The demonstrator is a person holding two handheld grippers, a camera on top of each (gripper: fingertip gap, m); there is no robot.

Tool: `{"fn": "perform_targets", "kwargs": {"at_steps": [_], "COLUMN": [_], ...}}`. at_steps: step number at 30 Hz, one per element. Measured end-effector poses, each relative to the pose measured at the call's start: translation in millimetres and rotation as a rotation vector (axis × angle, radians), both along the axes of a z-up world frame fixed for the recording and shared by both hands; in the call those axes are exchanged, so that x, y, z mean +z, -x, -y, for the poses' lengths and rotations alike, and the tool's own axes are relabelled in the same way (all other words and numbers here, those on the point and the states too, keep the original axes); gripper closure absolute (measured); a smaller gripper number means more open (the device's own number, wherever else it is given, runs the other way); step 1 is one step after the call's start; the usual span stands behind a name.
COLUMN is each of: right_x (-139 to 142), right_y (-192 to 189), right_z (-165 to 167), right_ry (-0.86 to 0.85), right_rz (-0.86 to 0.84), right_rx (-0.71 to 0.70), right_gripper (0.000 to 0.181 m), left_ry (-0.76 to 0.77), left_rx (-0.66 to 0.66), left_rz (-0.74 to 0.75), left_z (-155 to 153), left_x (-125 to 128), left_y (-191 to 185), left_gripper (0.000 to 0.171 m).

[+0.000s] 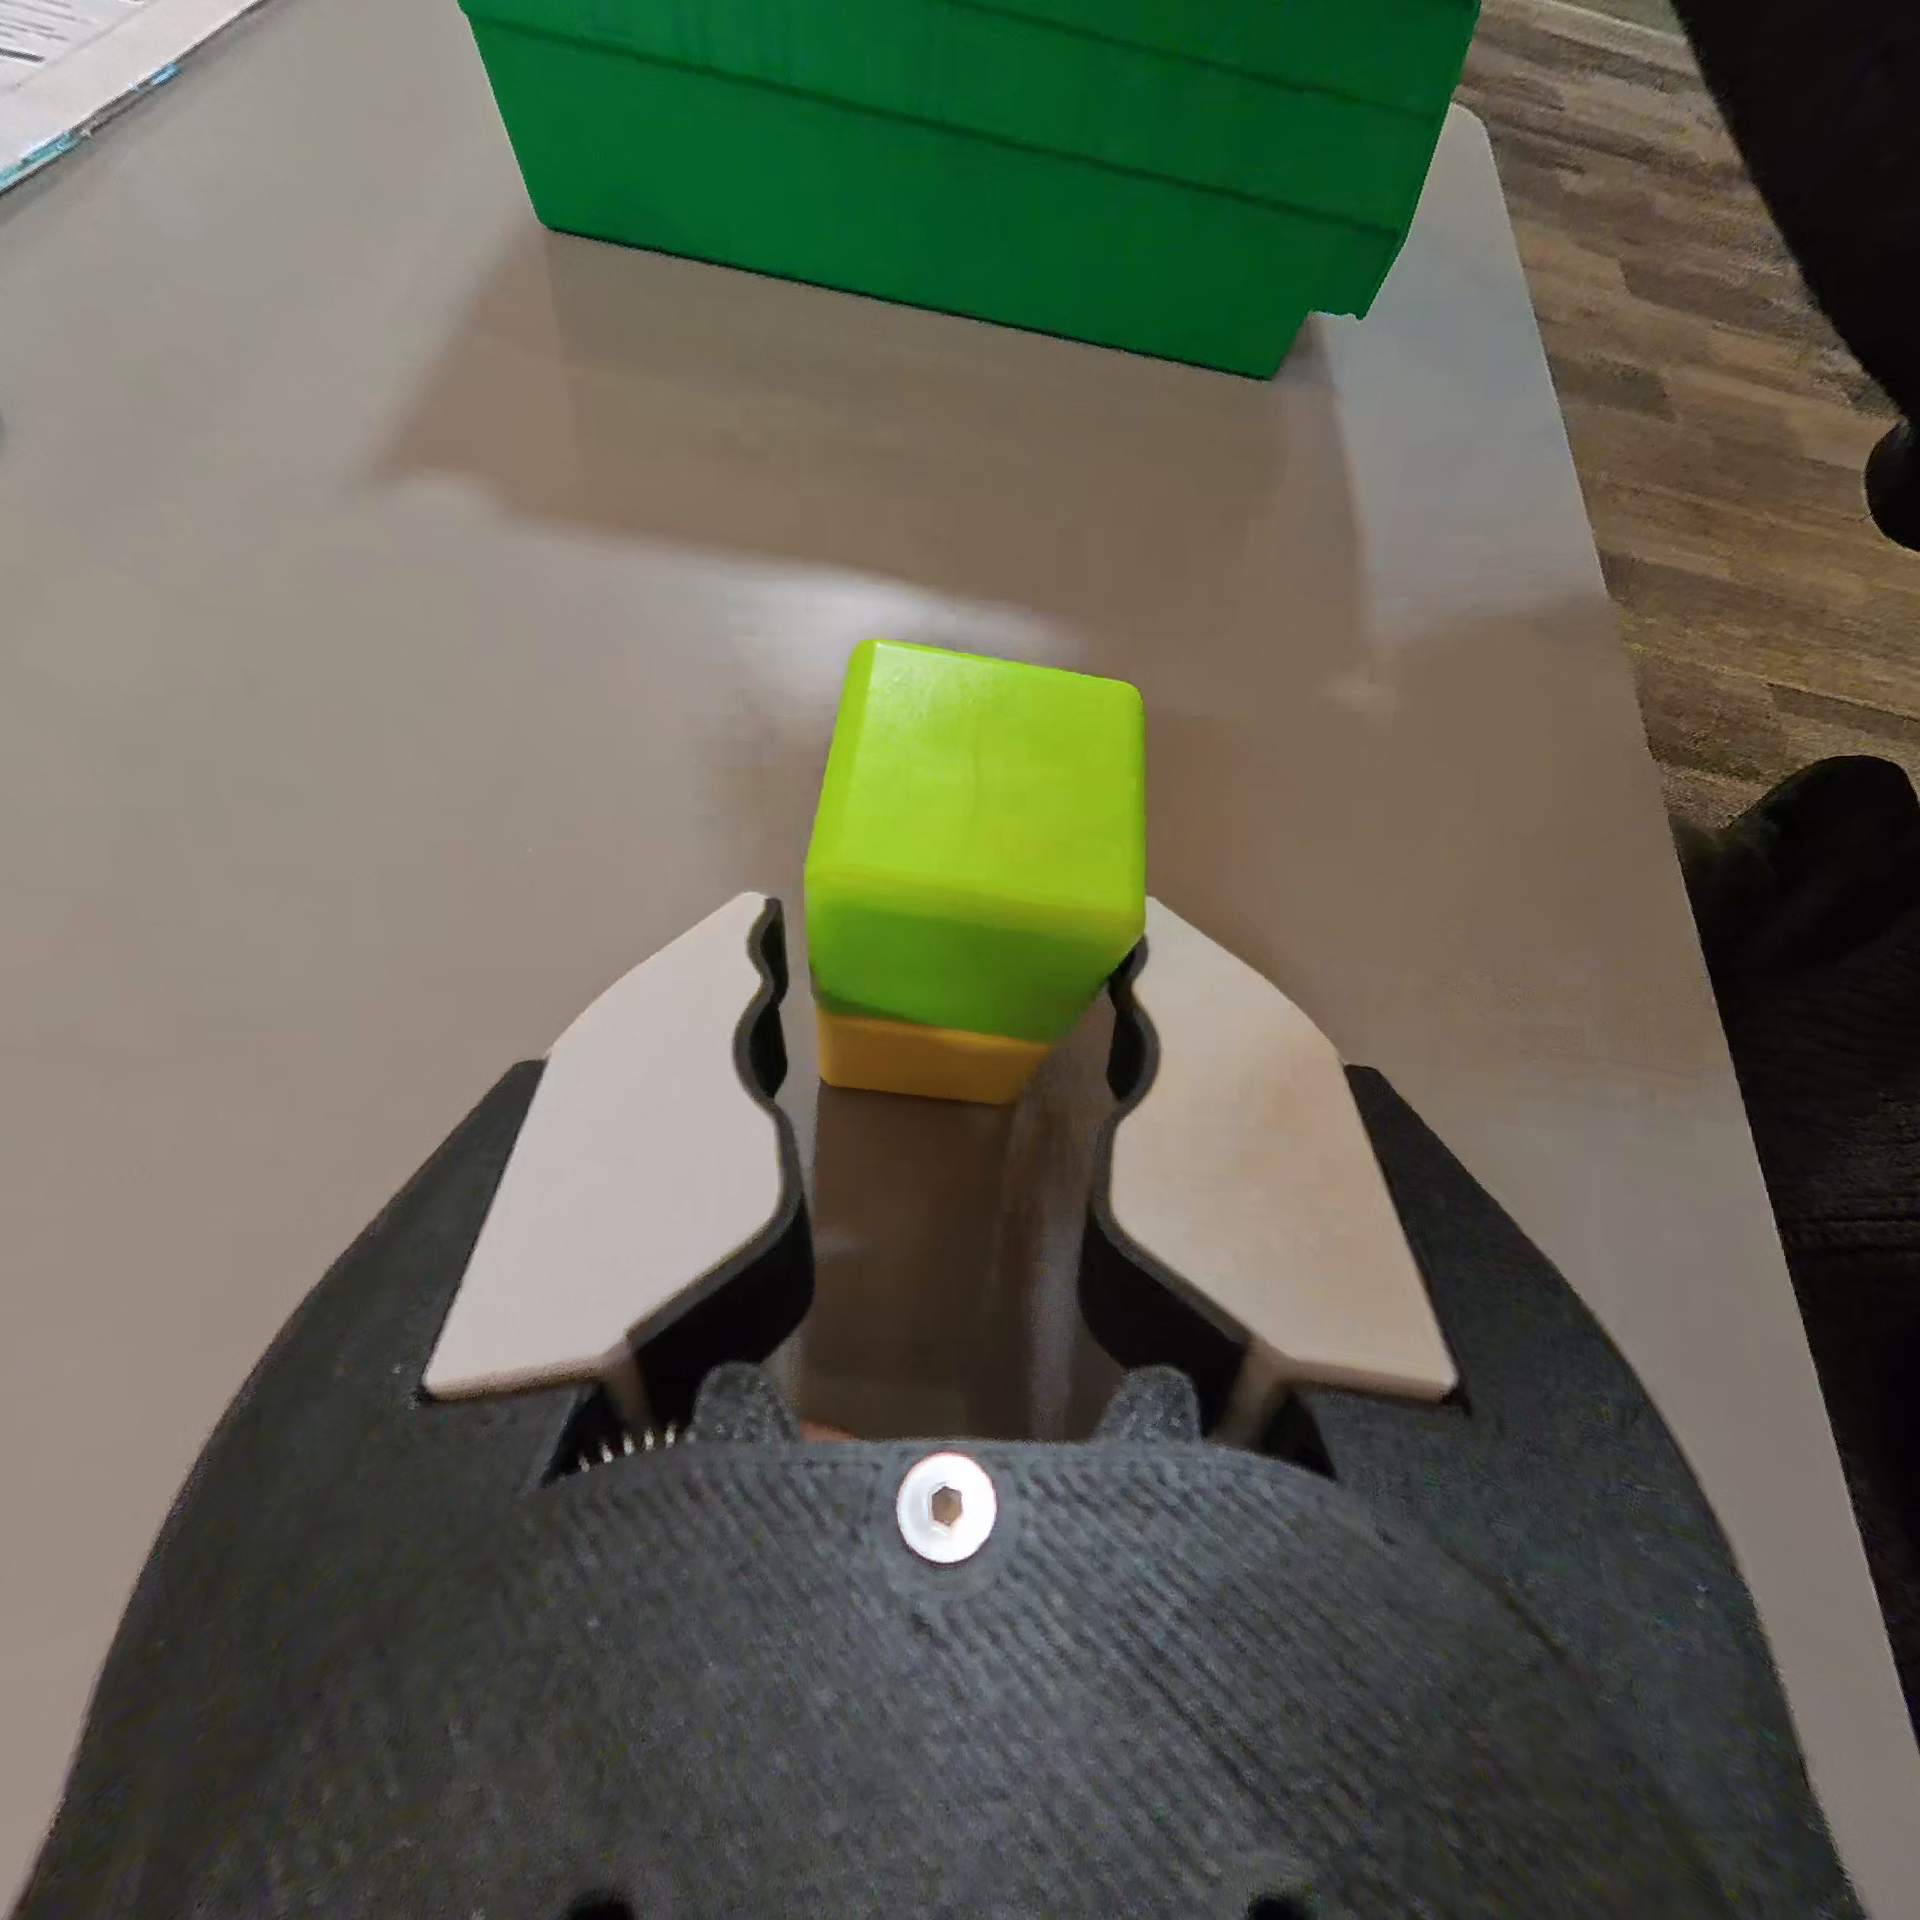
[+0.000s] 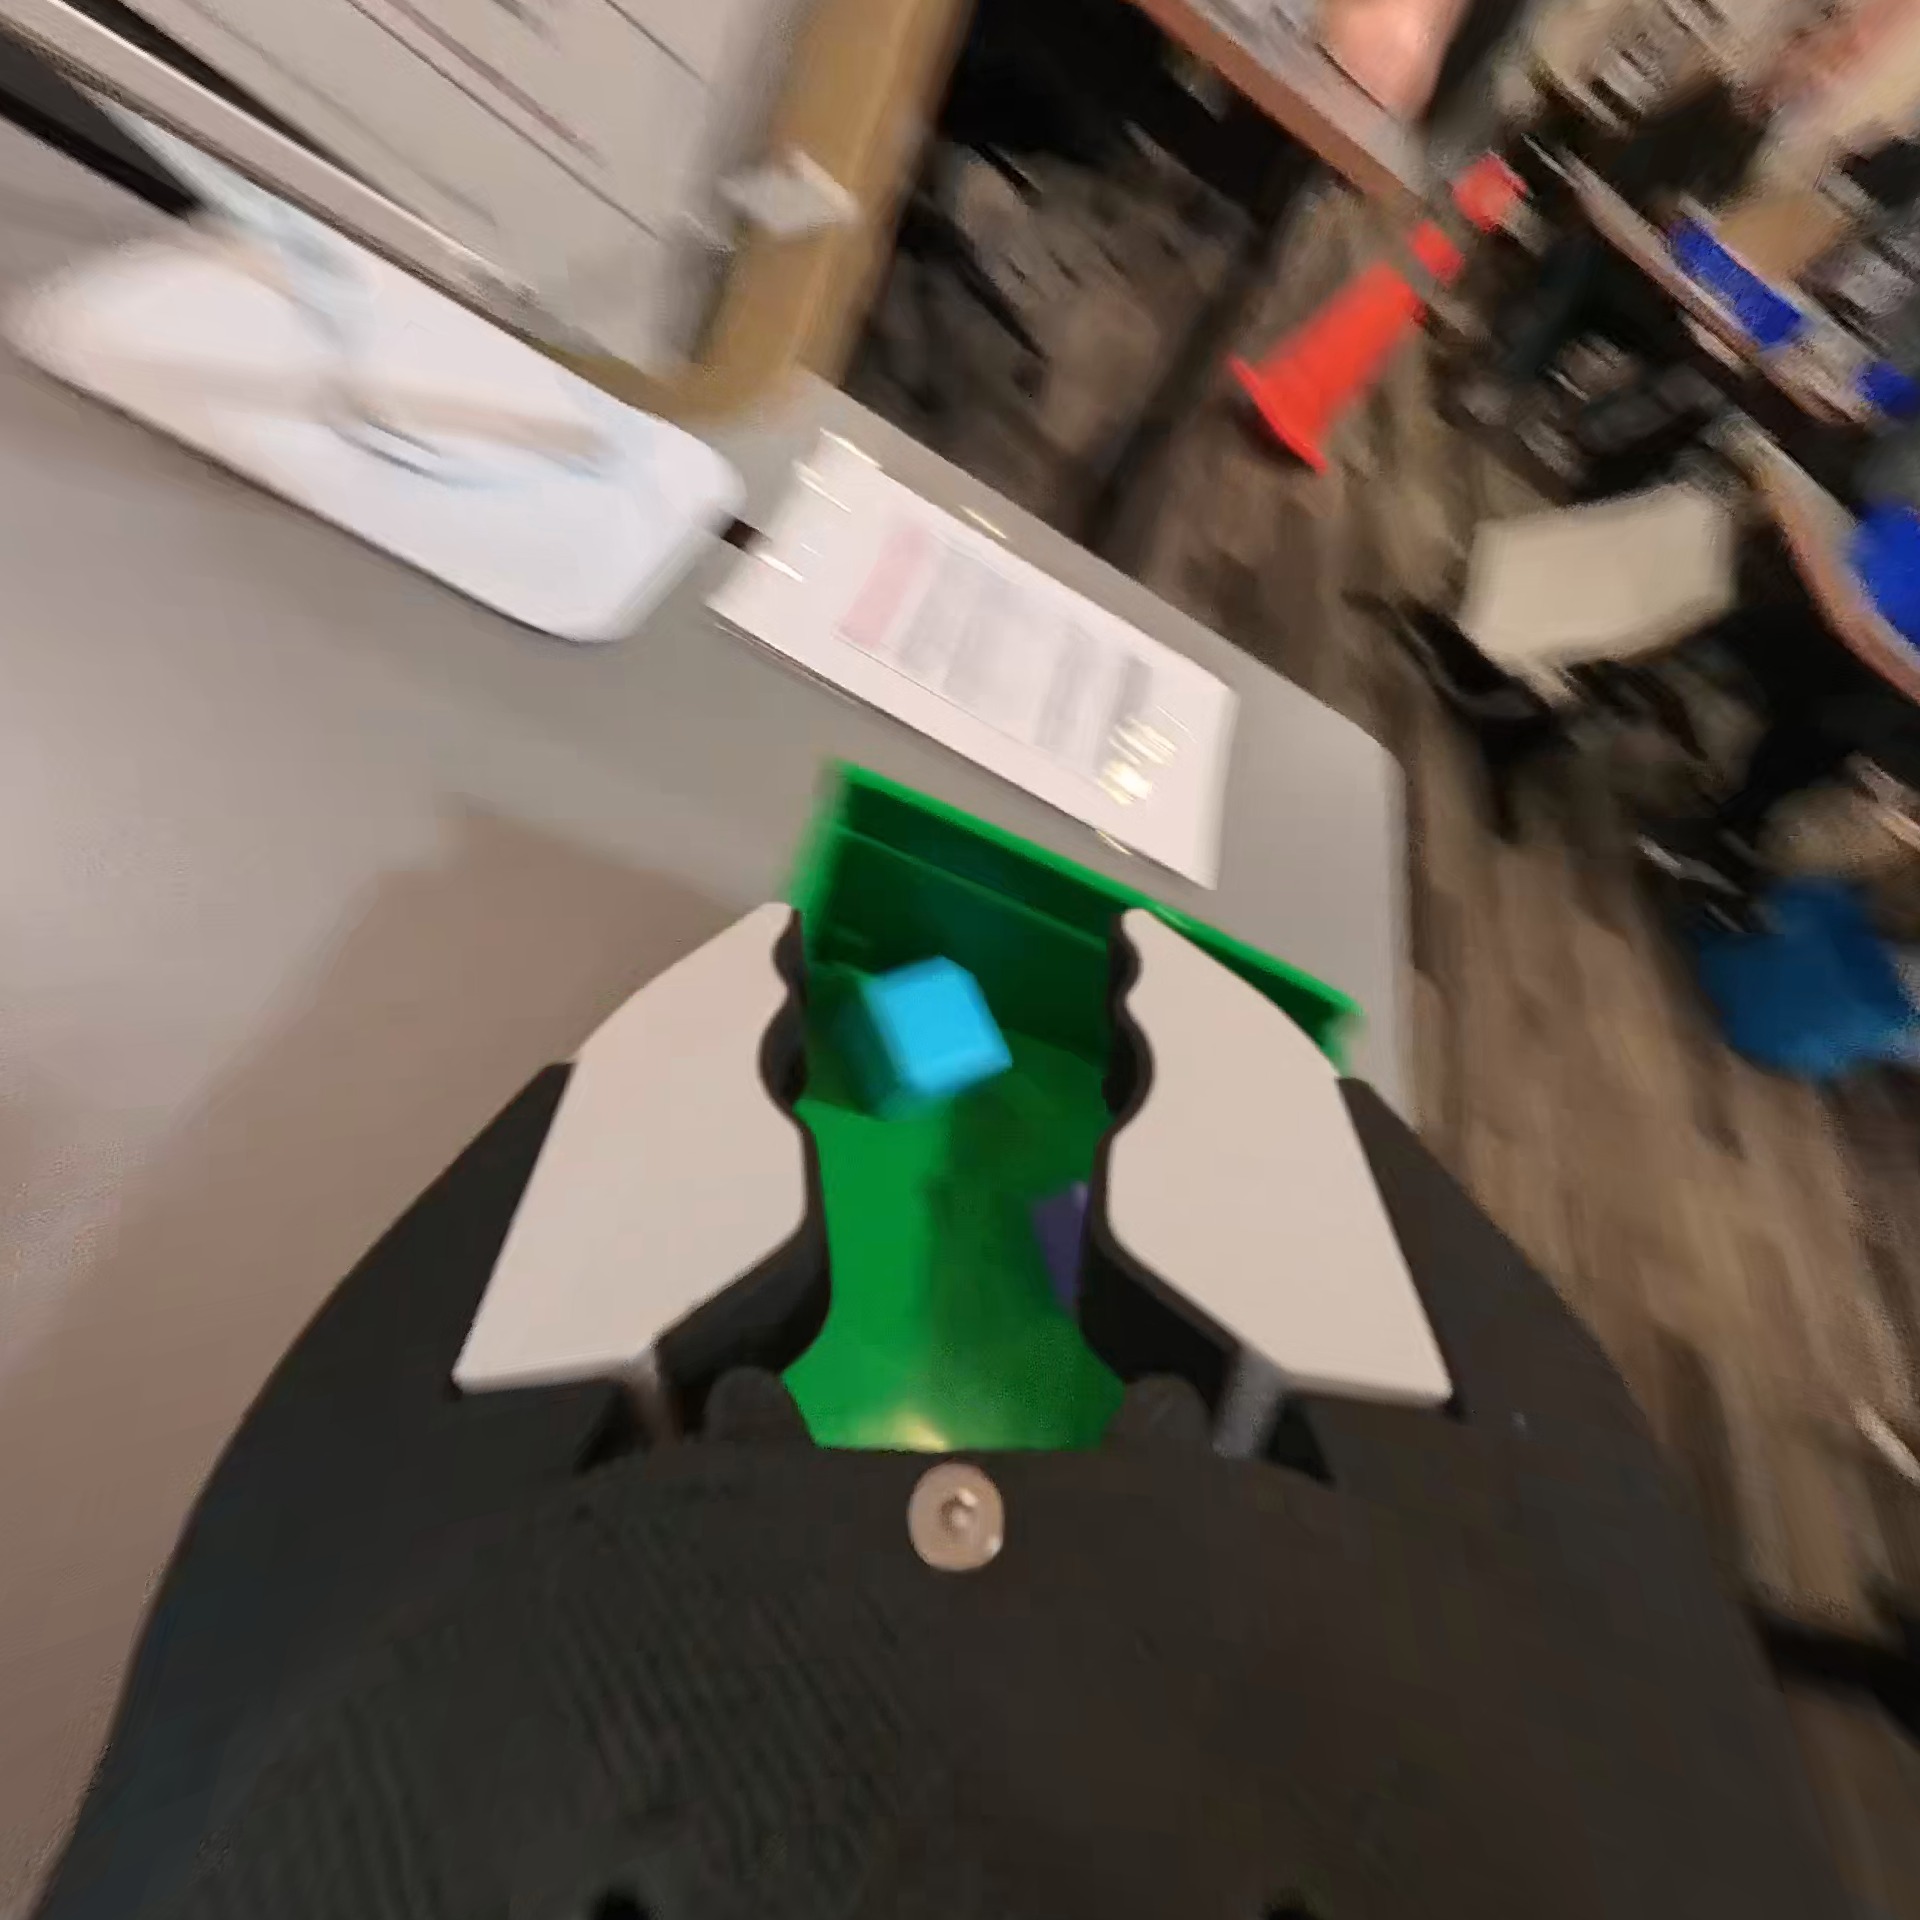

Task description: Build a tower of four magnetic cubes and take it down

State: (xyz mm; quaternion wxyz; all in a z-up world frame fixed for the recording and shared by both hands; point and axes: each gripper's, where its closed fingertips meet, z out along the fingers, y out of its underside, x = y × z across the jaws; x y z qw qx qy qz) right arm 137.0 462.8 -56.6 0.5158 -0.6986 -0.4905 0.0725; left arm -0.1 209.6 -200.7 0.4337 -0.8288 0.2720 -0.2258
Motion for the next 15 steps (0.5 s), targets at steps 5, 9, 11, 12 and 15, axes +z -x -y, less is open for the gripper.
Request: {"fn": "perform_targets", "kwargs": {"at_steps": [5, 9, 11, 12, 15], "right_x": [0.2, -25.6, -43.5, -52.4, -72.2], "right_y": [90.4, 128.7, 140.8, 144.9, 152.6], "right_z": [141.5, 213.3, 232.7, 239.0, 250.1], "right_ry": [0.209, 0.331, 0.351, 0.357, 0.38], "right_rz": [-0.146, -0.159, -0.149, -0.143, -0.147], "right_rx": [0.632, 0.849, 0.897, 0.909, 0.924], "right_gripper": [0.109, 0.103, 0.103, 0.103, 0.103], "left_ry": [-0.022, 0.003, 0.034, 0.047, 0.079], "left_rx": [0.026, 0.033, 0.025, 0.024, 0.02], "left_rz": [-0.015, -0.057, -0.084, -0.097, -0.128], "left_z": [-1.5, -0.2, 1.5, 2.0, 3.9], "left_x": [1.3, -5.2, -11.0, -13.8, -20.2], "left_y": [2.6, 5.3, 5.3, 5.4, 6.0], "left_gripper": [0.085, 0.084, 0.085, 0.085, 0.087]}}
